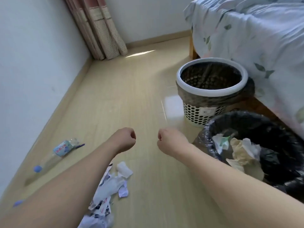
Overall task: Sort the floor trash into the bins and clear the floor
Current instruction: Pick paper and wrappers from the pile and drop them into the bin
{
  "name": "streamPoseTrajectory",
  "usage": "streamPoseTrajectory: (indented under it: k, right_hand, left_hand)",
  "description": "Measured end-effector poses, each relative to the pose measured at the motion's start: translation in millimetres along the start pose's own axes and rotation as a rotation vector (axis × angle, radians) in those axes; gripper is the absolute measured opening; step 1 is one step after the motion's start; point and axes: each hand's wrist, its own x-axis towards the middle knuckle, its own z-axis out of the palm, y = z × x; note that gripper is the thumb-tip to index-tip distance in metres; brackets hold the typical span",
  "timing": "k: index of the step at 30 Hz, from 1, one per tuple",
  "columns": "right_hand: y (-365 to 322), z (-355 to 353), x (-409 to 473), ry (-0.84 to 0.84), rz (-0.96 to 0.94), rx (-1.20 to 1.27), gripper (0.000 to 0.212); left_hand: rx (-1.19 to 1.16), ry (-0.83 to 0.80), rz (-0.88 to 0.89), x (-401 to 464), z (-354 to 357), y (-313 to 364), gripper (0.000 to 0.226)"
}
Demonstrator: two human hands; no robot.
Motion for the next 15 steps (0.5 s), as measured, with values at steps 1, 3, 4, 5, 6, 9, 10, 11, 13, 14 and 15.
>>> streamPoseTrajectory:
  k: [1, 3, 4, 5, 6, 9, 10, 11, 13, 14, 15]
  right_hand:
    - [-17.2, 26.6, 3.8, -0.083, -0.023, -0.014, 0.029]
    - [-39.6, 78.1, 1.3, -0.242, -0.032, -0.034, 0.029]
    - [-48.1, 103.2, -1.7, -0.331, -0.029, -0.026, 0.028]
    - [-56.2, 127.1, -3.3, -0.412, -0.011, -0.002, 0.024]
    - [-58.6, 147.3, -4.6, -0.469, 0.028, 0.034, 0.014]
    - [-67.0, 192.9, 0.4, -0.512, 0.176, 0.192, 0.014]
    - [-67.5, 202.9, 4.4, -0.475, 0.218, 0.245, 0.006]
    - [-69.3, 210.5, 9.3, -0.408, 0.264, 0.288, 0.013]
    - [-74.5, 226.4, 22.7, -0.289, 0.29, 0.29, 0.03]
    - [-76.2, 230.7, 28.9, -0.256, 0.25, 0.262, 0.037]
    - [-78.2, 233.0, 35.6, -0.234, 0.192, 0.223, 0.044]
  left_hand:
    - [0.042, -0.022, -0.029, -2.8, 3.1, -27.0, 0.021]
    - [0.086, -0.067, -0.067, -7.7, 15.4, -71.1, 0.026]
    - [0.087, -0.095, -0.091, -10.4, 22.3, -90.3, 0.027]
    - [0.096, -0.117, -0.113, -12.6, 29.7, -109.4, 0.026]
    - [0.125, -0.137, -0.119, -13.6, 37.3, -122.9, 0.025]
    - [0.357, -0.176, -0.039, -12.2, 66.2, -158.2, 0.024]
    - [0.474, -0.164, 0.001, -13.5, 74.5, -162.4, 0.026]
    - [0.588, -0.151, 0.031, -15.4, 81.4, -164.7, 0.031]
    - [0.727, -0.144, 0.052, -17.5, 94.6, -171.8, 0.041]
    - [0.755, -0.143, 0.054, -17.9, 99.7, -175.1, 0.042]
    - [0.772, -0.143, 0.054, -17.8, 103.2, -177.4, 0.04]
